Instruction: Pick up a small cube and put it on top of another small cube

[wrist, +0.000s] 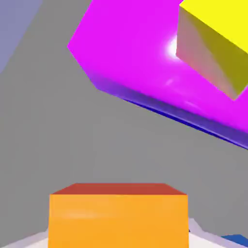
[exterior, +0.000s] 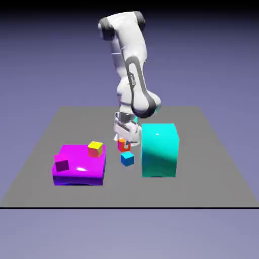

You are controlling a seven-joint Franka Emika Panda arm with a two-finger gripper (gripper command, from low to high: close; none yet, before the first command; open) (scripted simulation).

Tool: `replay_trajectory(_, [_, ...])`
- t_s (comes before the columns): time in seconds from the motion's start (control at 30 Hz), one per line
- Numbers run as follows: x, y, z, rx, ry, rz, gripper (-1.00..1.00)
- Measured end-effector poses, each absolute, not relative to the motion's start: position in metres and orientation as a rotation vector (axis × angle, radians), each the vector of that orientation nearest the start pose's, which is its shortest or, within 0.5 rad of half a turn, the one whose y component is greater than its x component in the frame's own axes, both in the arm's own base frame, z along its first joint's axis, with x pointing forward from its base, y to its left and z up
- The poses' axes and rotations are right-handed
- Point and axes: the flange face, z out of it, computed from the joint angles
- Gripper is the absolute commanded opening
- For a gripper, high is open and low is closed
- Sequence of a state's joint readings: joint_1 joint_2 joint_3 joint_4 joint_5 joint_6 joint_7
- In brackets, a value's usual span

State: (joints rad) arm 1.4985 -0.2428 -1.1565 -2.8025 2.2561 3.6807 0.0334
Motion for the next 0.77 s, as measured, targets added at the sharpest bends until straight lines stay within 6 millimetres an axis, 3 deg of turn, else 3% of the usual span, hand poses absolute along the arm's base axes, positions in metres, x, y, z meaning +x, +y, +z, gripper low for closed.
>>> replay_trajectory(0.07, [0.225,0.011,0.242,-1.577,2.750,-0.237,-1.00])
replay_trajectory(0.3, [0.228,0.004,0.226,-1.559,2.754,-0.252,-1.00])
replay_trajectory(0.7, [0.227,0.004,0.174,-1.574,2.753,-0.236,-1.00])
replay_trajectory(0.73, [0.226,0.004,0.173,-1.576,2.754,-0.235,1.00])
replay_trajectory(0.77, [0.226,0.004,0.173,-1.576,2.754,-0.235,1.00])
